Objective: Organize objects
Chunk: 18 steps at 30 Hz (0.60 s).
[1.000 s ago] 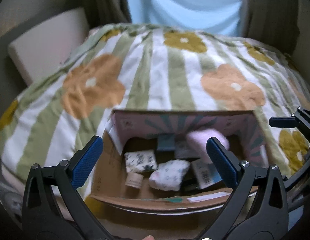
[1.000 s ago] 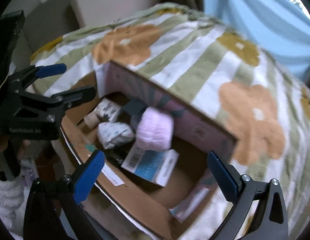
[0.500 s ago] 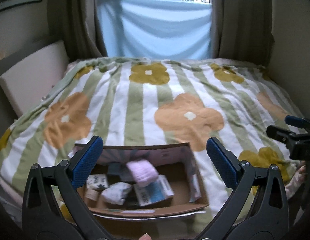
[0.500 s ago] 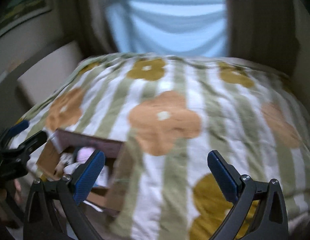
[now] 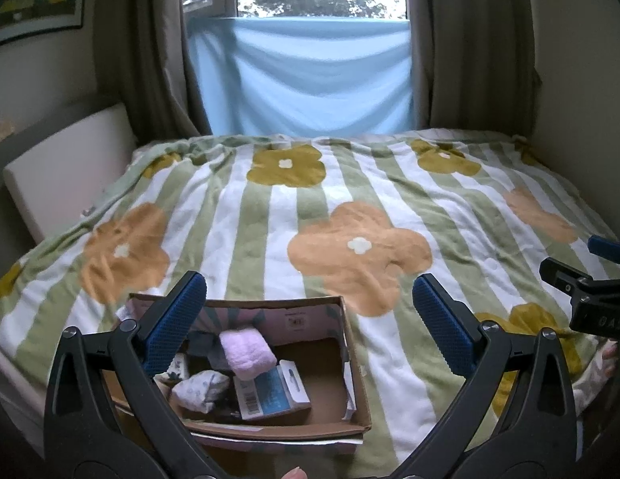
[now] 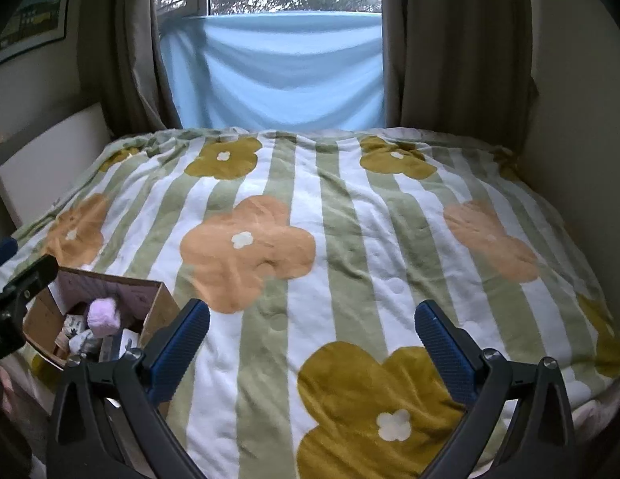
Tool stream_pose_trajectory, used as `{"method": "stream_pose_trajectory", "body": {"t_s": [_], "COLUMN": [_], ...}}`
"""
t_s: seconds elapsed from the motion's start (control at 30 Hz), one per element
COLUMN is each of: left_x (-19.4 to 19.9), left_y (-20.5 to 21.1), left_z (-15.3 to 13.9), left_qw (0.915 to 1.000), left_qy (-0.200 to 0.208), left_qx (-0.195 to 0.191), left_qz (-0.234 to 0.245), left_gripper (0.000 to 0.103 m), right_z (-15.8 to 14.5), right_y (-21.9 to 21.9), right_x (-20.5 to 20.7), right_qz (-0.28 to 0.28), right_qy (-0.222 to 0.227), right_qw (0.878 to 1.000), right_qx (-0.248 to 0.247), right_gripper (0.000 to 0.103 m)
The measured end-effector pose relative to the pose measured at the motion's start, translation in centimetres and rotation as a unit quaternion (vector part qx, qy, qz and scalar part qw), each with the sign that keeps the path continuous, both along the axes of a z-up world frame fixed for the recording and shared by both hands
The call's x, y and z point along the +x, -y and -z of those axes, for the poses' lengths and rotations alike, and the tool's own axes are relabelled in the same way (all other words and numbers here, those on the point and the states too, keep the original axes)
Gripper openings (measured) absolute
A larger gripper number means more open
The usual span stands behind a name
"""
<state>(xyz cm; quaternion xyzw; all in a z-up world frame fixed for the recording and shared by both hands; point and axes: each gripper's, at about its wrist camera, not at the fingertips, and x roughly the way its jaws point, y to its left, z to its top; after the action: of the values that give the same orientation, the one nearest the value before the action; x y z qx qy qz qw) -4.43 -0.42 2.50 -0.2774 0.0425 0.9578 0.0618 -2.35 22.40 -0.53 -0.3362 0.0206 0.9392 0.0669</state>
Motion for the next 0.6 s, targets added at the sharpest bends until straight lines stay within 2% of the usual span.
{"method": "stream_pose_trajectory", "body": {"t_s": [0.1, 0.6], "left_x": [-0.14, -0.76], "left_y": [0.01, -0.84], "left_z": [0.06, 0.96], "left_qw": [1.0, 0.9998], "left_qy": [0.004, 0.015], "left_qx": [0.004, 0.011], "left_qz": [-0.001, 0.009], "left_gripper": [0.103, 0.103], "right_z": [-0.05, 0.24], "right_y": [0.05, -0.21], "right_x": [0.01, -0.32], "right_qz": [0.002, -0.001], "right_qy": [-0.004, -0.003], "right_qw": [1.0, 1.0], "right_qx": [0.013, 0.006], "right_gripper": [0.102, 0.102]}}
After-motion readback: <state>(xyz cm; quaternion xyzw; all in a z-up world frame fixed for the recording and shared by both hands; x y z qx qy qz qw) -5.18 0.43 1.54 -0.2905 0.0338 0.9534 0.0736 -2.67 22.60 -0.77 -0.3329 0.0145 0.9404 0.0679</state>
